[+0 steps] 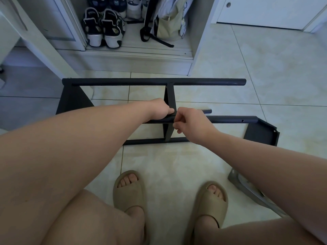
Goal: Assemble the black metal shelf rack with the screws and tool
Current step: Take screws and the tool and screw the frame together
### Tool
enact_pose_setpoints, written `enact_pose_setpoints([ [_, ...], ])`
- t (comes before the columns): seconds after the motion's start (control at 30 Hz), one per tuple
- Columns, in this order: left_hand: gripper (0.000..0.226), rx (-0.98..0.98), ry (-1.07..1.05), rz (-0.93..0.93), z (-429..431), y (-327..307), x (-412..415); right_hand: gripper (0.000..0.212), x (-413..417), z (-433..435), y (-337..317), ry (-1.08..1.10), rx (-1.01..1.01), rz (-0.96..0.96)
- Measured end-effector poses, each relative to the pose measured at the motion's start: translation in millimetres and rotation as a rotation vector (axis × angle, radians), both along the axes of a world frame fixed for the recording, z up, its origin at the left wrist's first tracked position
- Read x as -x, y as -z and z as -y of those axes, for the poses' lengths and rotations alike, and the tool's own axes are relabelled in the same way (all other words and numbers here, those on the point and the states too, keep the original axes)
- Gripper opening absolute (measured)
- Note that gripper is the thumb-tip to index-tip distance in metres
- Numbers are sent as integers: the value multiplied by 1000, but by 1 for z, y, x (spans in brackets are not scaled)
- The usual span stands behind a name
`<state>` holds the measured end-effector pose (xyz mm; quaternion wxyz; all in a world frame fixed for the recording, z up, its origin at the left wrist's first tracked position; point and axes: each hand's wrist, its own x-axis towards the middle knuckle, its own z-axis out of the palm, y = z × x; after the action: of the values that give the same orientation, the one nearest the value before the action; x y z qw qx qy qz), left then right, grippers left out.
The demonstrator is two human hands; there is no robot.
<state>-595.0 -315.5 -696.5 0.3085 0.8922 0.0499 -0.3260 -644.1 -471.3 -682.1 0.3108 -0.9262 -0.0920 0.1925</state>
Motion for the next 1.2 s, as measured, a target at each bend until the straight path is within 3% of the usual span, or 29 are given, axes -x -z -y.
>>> enact_pose_setpoints([
  [0.3, 38, -19, -15, -28, 1, -1, 0, 14, -2, 0, 3, 65, -46, -42],
  [0.5, 35, -42, 2, -17, 1, -2, 2, 20, -3, 2, 5, 165, -194, -121],
  [0.77, 36, -66, 95, -17, 1, -7, 3, 10, -1, -1, 0, -7, 9, 7],
  [0.97, 42, -35, 14, -21, 1, -4, 3, 15, 1, -4, -5, -92, 99, 51],
  [1.2, 37, -33, 16, -18, 2, -5, 3, 19, -1, -6, -1, 209, -128, -131],
])
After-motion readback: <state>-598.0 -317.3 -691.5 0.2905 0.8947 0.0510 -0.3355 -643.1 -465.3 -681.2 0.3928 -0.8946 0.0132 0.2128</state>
